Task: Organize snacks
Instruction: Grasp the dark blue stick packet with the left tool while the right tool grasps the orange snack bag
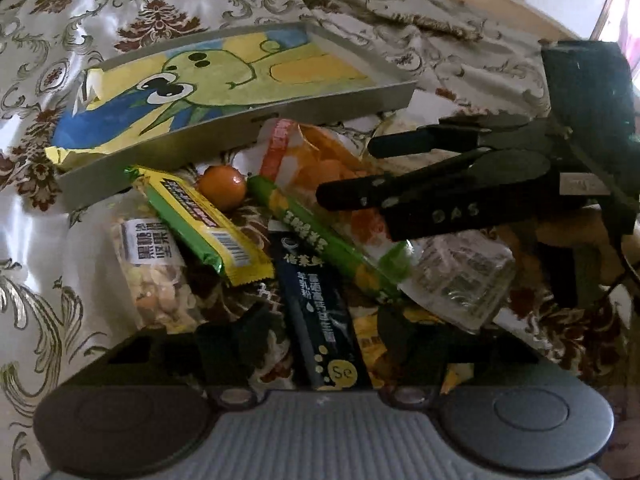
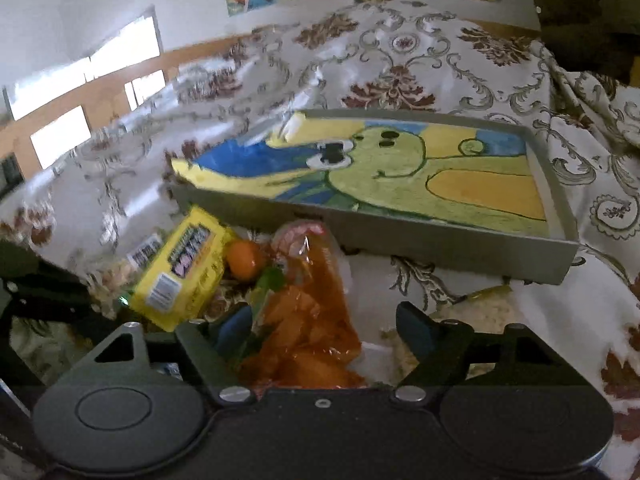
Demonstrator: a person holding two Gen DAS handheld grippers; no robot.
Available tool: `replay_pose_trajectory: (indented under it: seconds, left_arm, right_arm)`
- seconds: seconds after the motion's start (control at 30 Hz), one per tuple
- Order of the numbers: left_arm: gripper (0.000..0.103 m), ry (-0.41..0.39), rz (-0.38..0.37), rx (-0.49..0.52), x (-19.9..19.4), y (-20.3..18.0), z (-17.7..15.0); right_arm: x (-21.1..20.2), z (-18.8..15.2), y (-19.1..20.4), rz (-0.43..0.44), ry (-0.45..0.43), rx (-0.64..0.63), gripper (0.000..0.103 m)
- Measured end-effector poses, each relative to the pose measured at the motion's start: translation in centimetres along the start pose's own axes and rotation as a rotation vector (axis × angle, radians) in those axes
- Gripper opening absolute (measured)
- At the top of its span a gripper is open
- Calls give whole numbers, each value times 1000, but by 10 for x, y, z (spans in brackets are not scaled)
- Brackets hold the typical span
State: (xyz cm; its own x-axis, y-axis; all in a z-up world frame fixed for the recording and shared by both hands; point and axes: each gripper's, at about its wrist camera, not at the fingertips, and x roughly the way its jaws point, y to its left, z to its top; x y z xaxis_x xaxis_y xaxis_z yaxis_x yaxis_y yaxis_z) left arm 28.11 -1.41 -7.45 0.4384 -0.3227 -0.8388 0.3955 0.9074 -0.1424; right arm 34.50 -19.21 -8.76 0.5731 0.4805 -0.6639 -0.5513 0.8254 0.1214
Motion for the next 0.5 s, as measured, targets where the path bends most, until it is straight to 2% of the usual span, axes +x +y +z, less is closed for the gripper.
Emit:
replay_pose_trajectory:
  seconds: [0.13, 0.23, 0.27, 0.3, 0.37, 0.5]
  left_arm:
    - [66, 23, 60, 54, 11, -15, 2]
    - [64, 47, 86, 38, 14, -20, 6]
    - [62, 57, 89, 28, 13, -21, 7]
    - [58, 67, 92, 16, 13, -22, 8]
    - [54, 81, 109, 8, 14, -23, 9]
    - [51, 101, 129, 39, 21, -24, 11]
  right_arm:
    - [2, -1, 11, -31, 6, -61, 81]
    - [5, -3, 13, -19, 14, -66, 79]
    - [5, -3, 14, -16, 14, -71, 75]
    - [4, -3, 14, -3, 18, -69, 69]
    - [4, -3, 15, 12, 25, -56, 64]
    - [10, -2, 6, 47, 55, 17, 66]
